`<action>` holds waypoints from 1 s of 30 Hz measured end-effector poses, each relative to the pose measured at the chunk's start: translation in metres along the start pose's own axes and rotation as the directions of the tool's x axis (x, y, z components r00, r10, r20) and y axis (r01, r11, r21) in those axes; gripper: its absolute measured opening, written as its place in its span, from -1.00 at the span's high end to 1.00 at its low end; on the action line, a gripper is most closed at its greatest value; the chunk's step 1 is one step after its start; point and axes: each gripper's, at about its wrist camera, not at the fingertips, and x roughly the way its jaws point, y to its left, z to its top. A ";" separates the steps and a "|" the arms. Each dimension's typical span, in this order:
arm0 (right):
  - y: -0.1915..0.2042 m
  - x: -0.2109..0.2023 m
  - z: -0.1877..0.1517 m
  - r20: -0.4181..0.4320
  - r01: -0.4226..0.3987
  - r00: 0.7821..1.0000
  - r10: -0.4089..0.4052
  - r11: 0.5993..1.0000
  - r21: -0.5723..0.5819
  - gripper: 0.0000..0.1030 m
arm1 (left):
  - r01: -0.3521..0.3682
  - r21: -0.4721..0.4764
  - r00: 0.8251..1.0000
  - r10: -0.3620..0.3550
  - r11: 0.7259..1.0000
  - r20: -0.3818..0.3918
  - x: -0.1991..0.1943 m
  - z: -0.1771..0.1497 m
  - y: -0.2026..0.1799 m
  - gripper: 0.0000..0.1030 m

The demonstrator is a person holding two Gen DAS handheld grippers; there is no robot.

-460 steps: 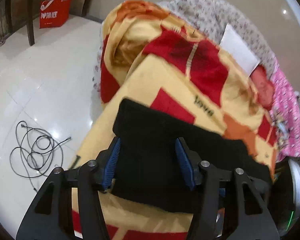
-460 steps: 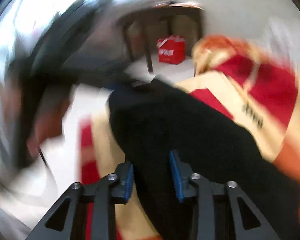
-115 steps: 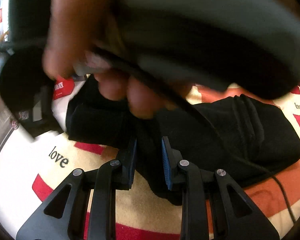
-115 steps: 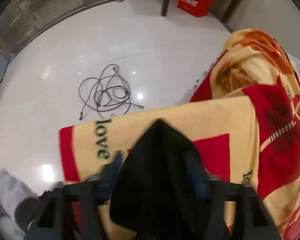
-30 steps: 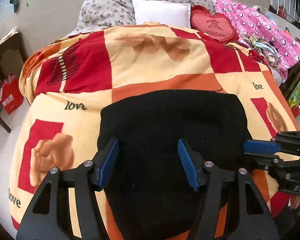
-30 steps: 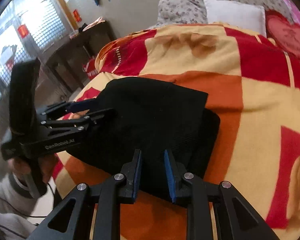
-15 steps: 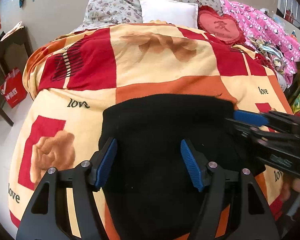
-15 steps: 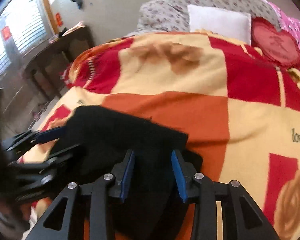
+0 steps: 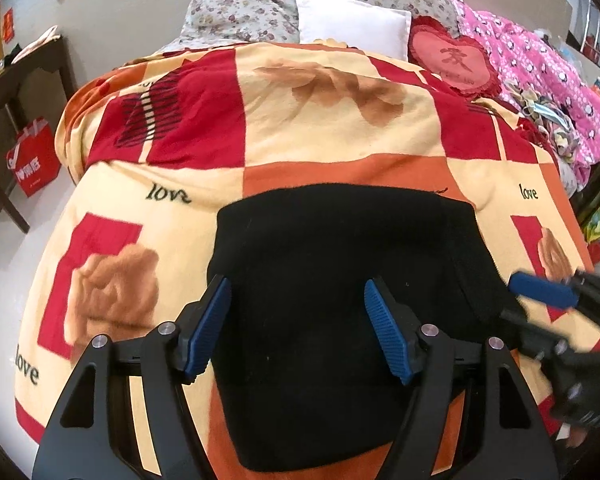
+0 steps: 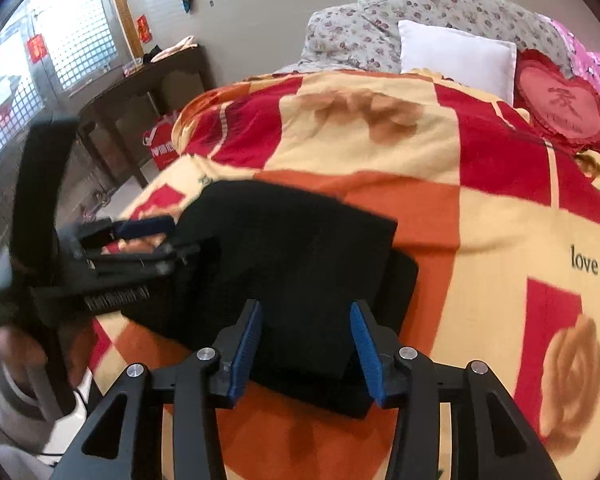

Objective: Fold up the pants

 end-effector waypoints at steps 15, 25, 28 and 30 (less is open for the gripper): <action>-0.058 -0.002 -0.006 0.068 -0.062 0.997 0.047 0.968 0.242 -0.33 | 0.078 -0.110 0.997 -0.078 0.991 0.000 -0.023 -0.007 0.028 -0.35; -0.067 0.032 -0.007 0.042 -0.186 0.982 0.182 0.933 0.308 -0.36 | 0.143 -0.204 0.987 -0.155 0.968 -0.043 -0.001 -0.017 0.053 -0.35; -0.068 0.033 -0.008 0.061 -0.203 0.979 0.194 0.929 0.310 -0.38 | 0.162 -0.216 0.984 -0.175 0.963 -0.043 0.006 -0.016 0.053 -0.43; -0.068 0.036 -0.006 0.072 -0.210 0.978 0.197 0.930 0.302 -0.39 | 0.169 -0.212 0.983 -0.182 0.962 -0.040 0.009 -0.015 0.051 -0.45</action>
